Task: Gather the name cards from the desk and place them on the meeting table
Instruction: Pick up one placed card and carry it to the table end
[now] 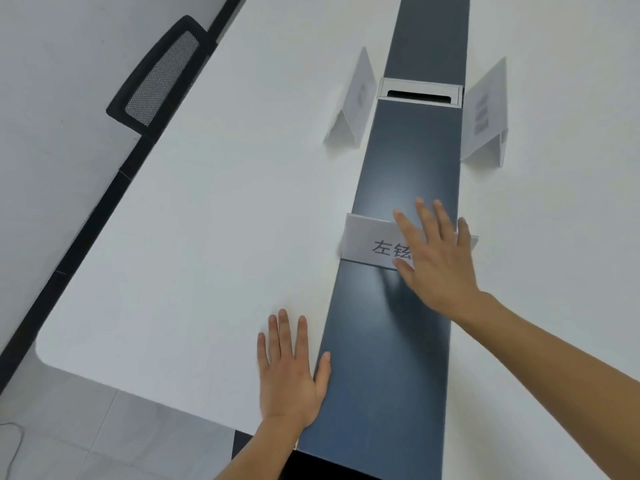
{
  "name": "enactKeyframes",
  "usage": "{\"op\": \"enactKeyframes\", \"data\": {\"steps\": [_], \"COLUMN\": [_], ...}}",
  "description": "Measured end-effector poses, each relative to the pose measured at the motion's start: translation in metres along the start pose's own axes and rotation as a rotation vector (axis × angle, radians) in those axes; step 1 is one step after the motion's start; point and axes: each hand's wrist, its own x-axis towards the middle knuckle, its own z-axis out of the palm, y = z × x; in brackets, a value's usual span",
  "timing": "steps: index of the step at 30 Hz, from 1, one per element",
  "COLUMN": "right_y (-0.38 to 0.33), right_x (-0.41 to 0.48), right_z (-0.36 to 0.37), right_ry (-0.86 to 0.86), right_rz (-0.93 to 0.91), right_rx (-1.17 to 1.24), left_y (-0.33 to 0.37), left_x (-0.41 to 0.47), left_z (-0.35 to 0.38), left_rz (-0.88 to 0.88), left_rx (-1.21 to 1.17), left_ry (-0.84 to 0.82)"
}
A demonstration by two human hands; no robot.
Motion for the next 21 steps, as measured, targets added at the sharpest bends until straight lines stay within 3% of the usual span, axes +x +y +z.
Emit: {"op": "enactKeyframes", "data": {"steps": [8,21], "right_y": [0.016,0.020], "right_x": [0.053,0.074], "right_z": [0.003,-0.001], "right_ry": [-0.055,-0.072], "right_rz": [0.100,0.099], "right_rx": [-0.074,-0.055], "left_y": [0.000,-0.001], "left_x": [0.000,0.000], "left_z": [0.000,0.000], "left_rz": [0.002,-0.007], "left_rx": [-0.013,-0.020], "left_ry": [-0.006,-0.016]}}
